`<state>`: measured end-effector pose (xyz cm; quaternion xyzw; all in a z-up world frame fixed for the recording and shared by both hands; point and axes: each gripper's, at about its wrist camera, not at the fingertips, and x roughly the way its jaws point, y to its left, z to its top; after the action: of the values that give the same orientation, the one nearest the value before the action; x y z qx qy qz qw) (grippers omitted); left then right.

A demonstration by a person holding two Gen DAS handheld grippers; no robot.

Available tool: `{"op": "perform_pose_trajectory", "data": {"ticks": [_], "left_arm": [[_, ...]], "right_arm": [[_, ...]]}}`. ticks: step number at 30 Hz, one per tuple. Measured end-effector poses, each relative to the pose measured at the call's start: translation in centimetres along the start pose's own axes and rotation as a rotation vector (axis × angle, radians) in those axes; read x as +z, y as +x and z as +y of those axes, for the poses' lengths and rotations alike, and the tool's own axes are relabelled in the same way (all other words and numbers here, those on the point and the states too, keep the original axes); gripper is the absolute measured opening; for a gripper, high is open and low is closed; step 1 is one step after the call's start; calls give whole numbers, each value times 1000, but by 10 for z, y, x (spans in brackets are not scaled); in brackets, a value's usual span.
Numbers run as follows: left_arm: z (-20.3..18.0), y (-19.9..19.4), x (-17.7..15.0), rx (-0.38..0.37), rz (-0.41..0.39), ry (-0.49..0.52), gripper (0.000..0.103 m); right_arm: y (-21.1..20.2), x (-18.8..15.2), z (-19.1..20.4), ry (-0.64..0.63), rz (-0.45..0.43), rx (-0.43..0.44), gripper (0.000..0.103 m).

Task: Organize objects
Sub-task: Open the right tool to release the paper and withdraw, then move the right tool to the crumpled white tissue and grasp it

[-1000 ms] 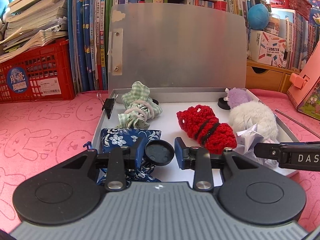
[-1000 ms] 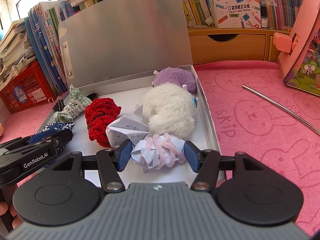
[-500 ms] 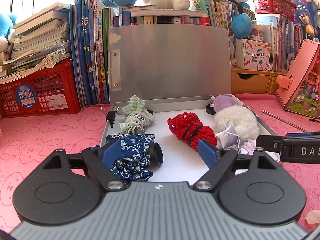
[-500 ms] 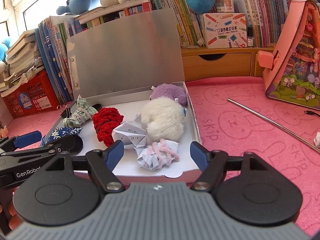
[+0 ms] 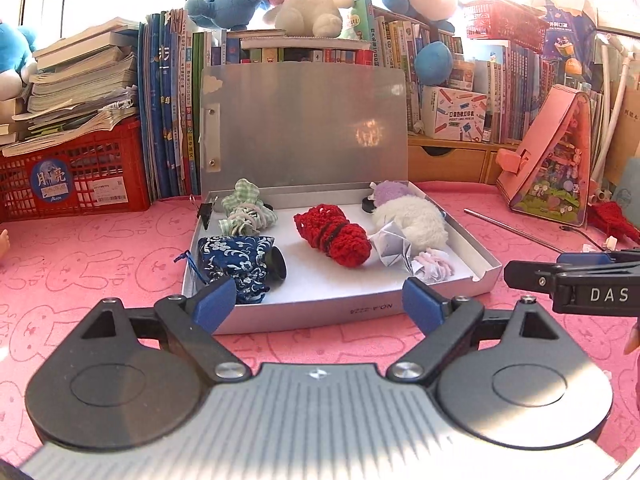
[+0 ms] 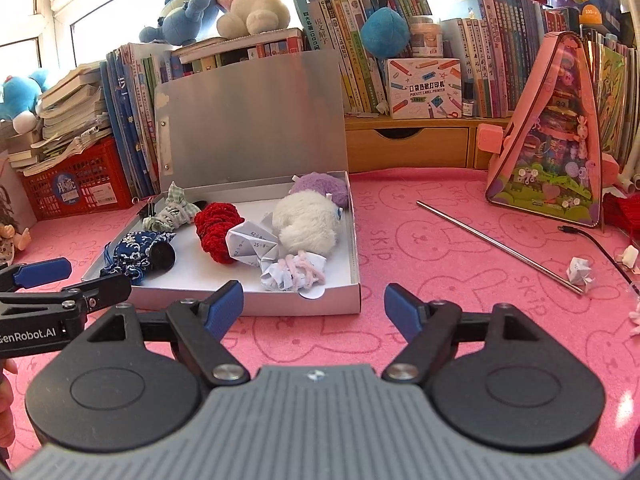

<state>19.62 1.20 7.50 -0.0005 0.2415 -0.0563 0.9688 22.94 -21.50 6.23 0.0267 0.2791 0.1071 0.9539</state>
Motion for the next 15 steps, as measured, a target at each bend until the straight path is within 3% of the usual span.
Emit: {"op": "perform_pose_trajectory", "data": {"ticks": [15], "left_arm": [[-11,-73,-58,-32,-3,5,97]], "right_arm": [[-54,-44,-13,-73,-43,-41,91]]}}
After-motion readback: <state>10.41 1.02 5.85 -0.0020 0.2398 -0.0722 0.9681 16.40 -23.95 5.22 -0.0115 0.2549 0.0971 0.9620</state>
